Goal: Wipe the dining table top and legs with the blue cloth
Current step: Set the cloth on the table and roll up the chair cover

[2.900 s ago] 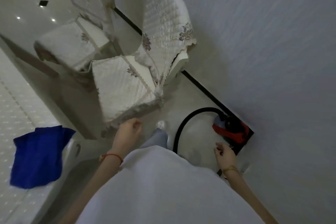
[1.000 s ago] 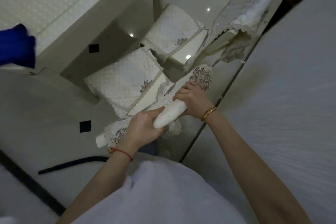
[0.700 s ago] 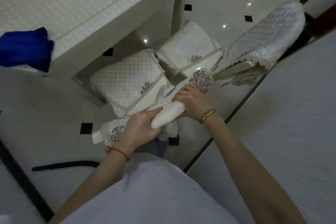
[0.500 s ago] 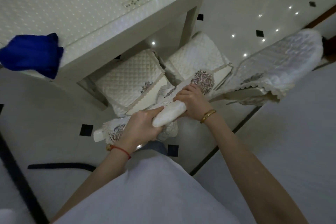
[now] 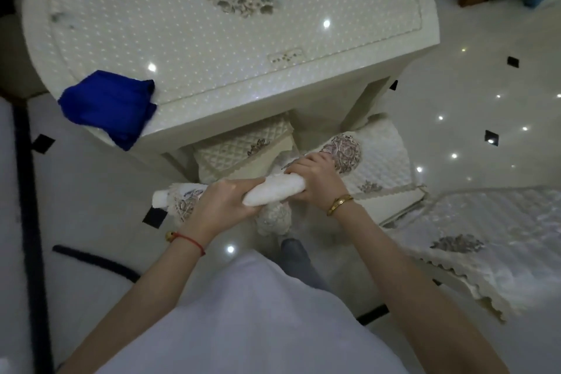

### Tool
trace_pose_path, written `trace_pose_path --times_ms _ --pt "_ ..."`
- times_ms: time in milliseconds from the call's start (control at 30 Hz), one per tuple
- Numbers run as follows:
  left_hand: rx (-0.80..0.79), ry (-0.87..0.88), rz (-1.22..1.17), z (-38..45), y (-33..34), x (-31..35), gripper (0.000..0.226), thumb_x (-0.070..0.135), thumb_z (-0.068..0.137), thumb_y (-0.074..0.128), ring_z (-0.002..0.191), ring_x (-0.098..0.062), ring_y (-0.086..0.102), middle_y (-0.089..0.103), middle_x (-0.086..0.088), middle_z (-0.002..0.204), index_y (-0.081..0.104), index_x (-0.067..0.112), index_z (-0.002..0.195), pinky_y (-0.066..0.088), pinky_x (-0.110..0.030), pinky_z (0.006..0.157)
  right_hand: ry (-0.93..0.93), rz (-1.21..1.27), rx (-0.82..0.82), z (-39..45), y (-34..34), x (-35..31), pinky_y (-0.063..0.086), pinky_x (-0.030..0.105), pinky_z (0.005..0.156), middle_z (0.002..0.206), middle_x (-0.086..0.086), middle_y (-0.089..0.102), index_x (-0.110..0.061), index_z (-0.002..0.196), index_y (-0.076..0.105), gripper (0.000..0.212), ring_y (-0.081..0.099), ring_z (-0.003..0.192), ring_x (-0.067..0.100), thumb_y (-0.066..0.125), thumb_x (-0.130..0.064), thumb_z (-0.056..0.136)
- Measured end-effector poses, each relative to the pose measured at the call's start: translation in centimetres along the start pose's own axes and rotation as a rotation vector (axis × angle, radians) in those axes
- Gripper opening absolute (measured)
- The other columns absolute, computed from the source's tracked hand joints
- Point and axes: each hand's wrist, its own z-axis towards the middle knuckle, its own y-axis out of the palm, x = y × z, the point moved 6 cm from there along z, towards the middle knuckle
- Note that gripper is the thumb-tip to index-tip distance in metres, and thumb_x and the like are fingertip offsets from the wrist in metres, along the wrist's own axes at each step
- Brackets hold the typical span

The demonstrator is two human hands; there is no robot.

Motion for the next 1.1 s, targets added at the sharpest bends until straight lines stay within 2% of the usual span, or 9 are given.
trace_pose_path --times_ms 133,200,300,400,500,700,867,1000,1100 --pt "0.063 -0.09 -0.019 2.9 -1.4 -0.5 0.052 0.052 0.072 0.062 0.089 -0.015 0.071 0.076 0.004 0.103 0.067 0.032 0.119 0.052 -0.026 0.07 -0.073 0.013 0.005 4.0 -0.9 1.6 0.035 0.035 0.088 0.094 -0.001 0.071 -0.02 0.093 0.072 0.052 0.061 0.09 0.027 0.066 -0.062 0.063" --pt "0.085 -0.131 -0.034 4.3 -1.9 -1.1 0.048 0.047 0.073 0.067 0.089 -0.014 0.071 0.076 0.004 0.101 0.068 0.03 0.118 0.056 -0.03 0.071 -0.104 0.031 -0.009 5.9 -1.2 2.5 0.031 0.034 0.087 0.095 0.0 0.071 -0.019 0.094 0.072 0.05 0.059 0.091 0.026 0.069 -0.06 0.065" --pt "0.097 -0.175 -0.045 6.3 -2.5 -2.5 0.045 0.039 0.075 0.077 0.087 -0.011 0.07 0.076 0.005 0.098 0.069 0.029 0.118 0.057 -0.032 0.073 -0.143 0.033 -0.047 8.7 -1.3 3.3 0.036 0.039 0.088 0.096 0.001 0.07 -0.017 0.096 0.07 0.05 0.058 0.092 0.027 0.076 -0.056 0.066" --pt "0.096 -0.223 -0.05 8.2 -3.2 -4.0 0.045 0.051 0.074 0.07 0.084 -0.009 0.07 0.076 0.007 0.093 0.071 0.031 0.114 0.057 -0.036 0.069 -0.142 0.052 -0.063 11.2 -1.4 3.9 0.036 0.039 0.09 0.099 0.002 0.069 -0.017 0.099 0.07 0.051 0.058 0.095 0.027 0.076 -0.056 0.067" --pt "0.127 -0.245 -0.082 9.6 -4.1 -4.9 0.052 0.059 0.069 0.061 0.086 -0.005 0.069 0.076 0.011 0.096 0.069 0.036 0.115 0.057 -0.033 0.07 -0.166 0.048 -0.054 13.4 -1.5 4.2 0.037 0.041 0.089 0.099 0.001 0.069 -0.018 0.101 0.07 0.049 0.058 0.095 0.027 0.076 -0.054 0.067" --pt "0.148 -0.283 -0.121 12.1 -5.7 -6.4 0.049 0.059 0.069 0.066 0.093 0.001 0.068 0.075 0.016 0.102 0.067 0.042 0.115 0.058 -0.032 0.077 -0.154 0.077 -0.056 16.7 -1.7 4.5 0.038 0.041 0.087 0.097 0.0 0.07 -0.021 0.1 0.07 0.047 0.058 0.09 0.026 0.079 -0.051 0.067" --pt "0.149 -0.252 -0.105 12.3 -5.7 -6.8 0.053 0.063 0.067 0.062 0.093 -0.003 0.069 0.075 0.014 0.103 0.068 0.04 0.115 0.058 -0.031 0.077 -0.154 0.052 -0.014 16.9 -1.9 4.7 0.029 0.031 0.086 0.095 -0.003 0.068 -0.023 0.099 0.069 0.044 0.056 0.088 0.023 0.078 -0.051 0.067" --pt "0.132 -0.212 -0.096 12.3 -5.8 -6.4 0.057 0.065 0.067 0.057 0.094 -0.003 0.068 0.075 0.013 0.103 0.069 0.038 0.115 0.053 -0.022 0.076 -0.084 0.035 -0.032 16.5 -2.0 4.6 0.031 0.034 0.089 0.102 -0.004 0.067 -0.024 0.103 0.068 0.046 0.054 0.093 0.024 0.077 -0.051 0.067" --pt "0.118 -0.191 -0.075 12.2 -6.1 -5.8 0.047 0.056 0.072 0.067 0.097 -0.003 0.066 0.074 0.013 0.105 0.068 0.038 0.116 0.047 -0.019 0.075 0.039 0.069 0.002 15.6 -1.9 4.5 0.028 0.033 0.098 0.107 -0.003 0.065 -0.023 0.107 0.066 0.051 0.051 0.102 0.025 0.077 -0.05 0.065"
